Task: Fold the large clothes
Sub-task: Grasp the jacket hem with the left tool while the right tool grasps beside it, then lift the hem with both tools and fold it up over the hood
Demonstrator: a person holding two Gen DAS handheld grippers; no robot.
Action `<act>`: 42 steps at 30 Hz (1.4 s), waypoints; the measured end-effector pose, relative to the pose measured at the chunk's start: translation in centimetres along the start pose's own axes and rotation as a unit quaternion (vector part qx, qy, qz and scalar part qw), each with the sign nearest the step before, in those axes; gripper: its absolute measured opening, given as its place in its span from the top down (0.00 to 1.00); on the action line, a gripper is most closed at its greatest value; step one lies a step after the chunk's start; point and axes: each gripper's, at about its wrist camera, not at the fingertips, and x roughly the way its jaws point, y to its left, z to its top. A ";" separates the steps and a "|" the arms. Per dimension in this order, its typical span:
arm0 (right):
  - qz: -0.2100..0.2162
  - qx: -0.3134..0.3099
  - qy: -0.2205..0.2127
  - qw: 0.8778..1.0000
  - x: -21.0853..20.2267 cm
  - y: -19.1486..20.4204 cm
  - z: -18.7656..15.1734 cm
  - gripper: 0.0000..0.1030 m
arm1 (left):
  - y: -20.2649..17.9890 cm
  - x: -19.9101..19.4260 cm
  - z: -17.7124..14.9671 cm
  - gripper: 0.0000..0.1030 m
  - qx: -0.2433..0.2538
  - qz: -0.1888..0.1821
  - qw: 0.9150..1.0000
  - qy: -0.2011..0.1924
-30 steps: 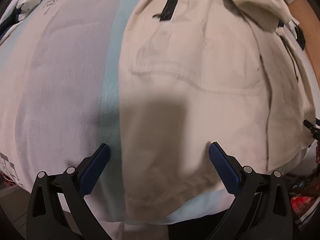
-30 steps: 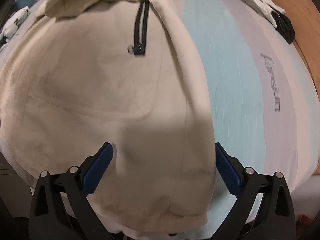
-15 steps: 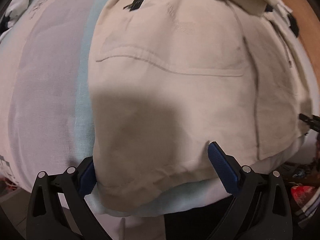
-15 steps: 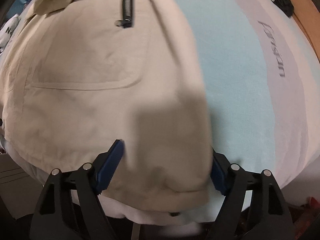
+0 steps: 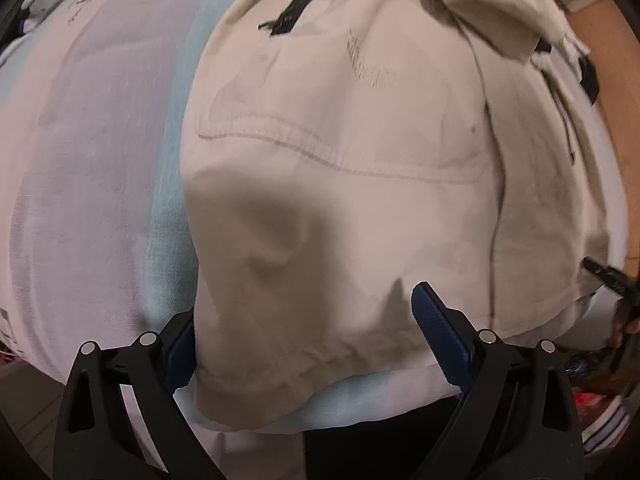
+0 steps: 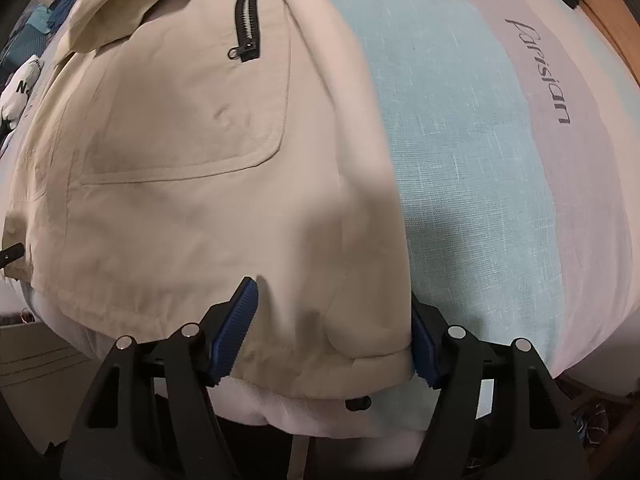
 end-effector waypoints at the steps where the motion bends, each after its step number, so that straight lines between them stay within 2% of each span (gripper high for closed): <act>1: 0.003 0.002 -0.001 1.000 0.4 0.3 0.4 0.40 | 0.2 -0.1 0.4 0.11 -0.001 -0.001 1.000 -0.001; 4: -0.002 -0.003 0.000 1.000 0.9 0.1 0.5 0.41 | 0.8 1.2 0.4 0.11 0.007 0.014 1.000 0.010; 7: -0.007 -0.001 -0.002 1.000 1.1 0.1 0.3 0.48 | 1.5 1.5 0.1 0.15 0.016 0.029 0.999 0.019; 9: -0.015 -0.006 -0.007 1.000 0.9 0.0 0.1 0.61 | 1.0 1.7 -0.1 0.19 0.024 0.040 0.999 0.018; 10: -0.018 -0.009 -0.010 1.000 0.7 0.1 -0.1 0.64 | 0.7 1.9 -0.2 0.27 0.025 0.045 0.999 0.016; 12: -0.018 -0.020 -0.011 1.000 -0.1 1.4 0.0 0.79 | 0.7 1.7 -0.3 0.40 0.023 0.051 0.998 0.014; 13: -0.022 -0.033 -0.012 0.999 -0.3 2.0 0.0 0.81 | 0.8 1.4 -0.3 0.50 0.018 0.051 0.998 0.012; 14: -0.023 -0.040 -0.013 0.999 -0.5 2.0 -0.2 0.83 | -0.2 1.7 -0.1 0.54 0.016 0.052 0.998 0.012; 16: -0.030 -0.056 -0.015 0.998 -0.3 2.8 -1.0 0.83 | -0.4 1.3 0.2 0.69 0.015 0.055 0.998 0.012; 18: -0.035 -0.066 -0.011 0.997 0.0 3.5 -1.3 0.83 | -0.9 0.9 0.5 0.73 0.019 0.061 0.998 0.012; 21: -0.034 -0.066 -0.007 0.997 0.8 3.1 -0.9 0.78 | -1.7 1.0 0.7 0.73 0.031 0.072 0.997 0.014; 27: -0.037 -0.077 -0.004 0.996 1.3 4.1 -0.6 0.78 | -2.3 1.7 0.7 0.68 0.030 0.087 0.996 0.020; 29: -0.031 -0.071 -0.004 0.997 1.7 3.8 -1.5 0.78 | -2.3 1.8 0.7 0.67 0.027 0.089 0.996 0.018; 32: -0.024 -0.059 0.005 0.998 2.2 2.9 -1.3 0.78 | -3.7 2.3 0.4 0.74 0.039 0.102 0.994 0.013; 34: -0.029 -0.053 0.016 0.998 2.5 2.3 -0.6 0.78 | -4.8 2.4 -0.5 0.84 0.046 0.114 0.992 0.010; 36: -0.036 -0.052 0.023 0.998 2.5 2.5 -0.2 0.78 | -5.7 2.0 -0.3 0.90 0.044 0.117 0.992 0.011; 39: -0.046 -0.059 0.036 0.997 2.6 2.9 0.1 0.77 | -6.7 1.4 0.0 0.93 0.035 0.115 0.993 0.012; 42: -0.023 -0.039 0.043 0.998 2.4 2.5 0.4 0.83 | -6.3 0.1 -0.4 0.94 0.035 0.116 0.993 0.010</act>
